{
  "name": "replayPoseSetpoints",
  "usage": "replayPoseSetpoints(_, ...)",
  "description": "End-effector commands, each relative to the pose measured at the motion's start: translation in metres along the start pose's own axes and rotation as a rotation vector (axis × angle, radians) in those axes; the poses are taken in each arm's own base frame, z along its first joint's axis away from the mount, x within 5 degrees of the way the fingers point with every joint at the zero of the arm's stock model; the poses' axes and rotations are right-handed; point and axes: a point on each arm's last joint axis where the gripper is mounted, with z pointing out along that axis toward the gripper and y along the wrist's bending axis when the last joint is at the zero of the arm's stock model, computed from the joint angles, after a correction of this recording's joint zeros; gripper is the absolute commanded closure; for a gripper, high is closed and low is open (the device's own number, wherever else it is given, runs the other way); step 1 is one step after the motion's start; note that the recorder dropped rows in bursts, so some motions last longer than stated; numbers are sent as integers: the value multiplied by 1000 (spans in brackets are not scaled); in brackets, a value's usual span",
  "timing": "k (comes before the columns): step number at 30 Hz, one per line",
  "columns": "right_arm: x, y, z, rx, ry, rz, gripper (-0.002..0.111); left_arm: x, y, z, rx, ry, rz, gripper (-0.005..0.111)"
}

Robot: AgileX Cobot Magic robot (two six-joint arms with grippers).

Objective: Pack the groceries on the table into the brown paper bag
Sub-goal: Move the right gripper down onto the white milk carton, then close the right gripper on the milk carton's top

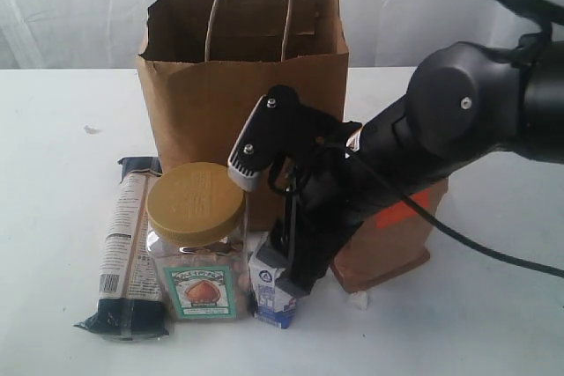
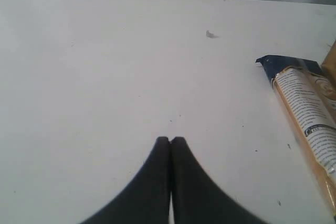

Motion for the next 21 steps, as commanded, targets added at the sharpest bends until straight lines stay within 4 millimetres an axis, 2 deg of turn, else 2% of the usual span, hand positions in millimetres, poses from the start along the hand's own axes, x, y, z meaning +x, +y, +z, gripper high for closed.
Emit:
replayPoseSetpoints(1,2,-3,17,-2,17,4,41,1,0,0,1,3,-12,107)
replayPoseSetpoints(6,7,-5,37,-11,53,15,41,1,0,0,1,3,-12,107)
replayPoseSetpoints(11,10,-4,42,-35,82,18,43,1,0,0,1,3,-12,107)
replayPoseSetpoints(13,10,-3,40,-38,82,17,50,1,0,0,1,3,-12,107)
replayPoseSetpoints(19,8,-1,28,-48,76,11,85,1,0,0,1,3,-12,107)
replayPoseSetpoints(21,7,0,24,-48,73,5,89,1,0,0,1,3,-12,107)
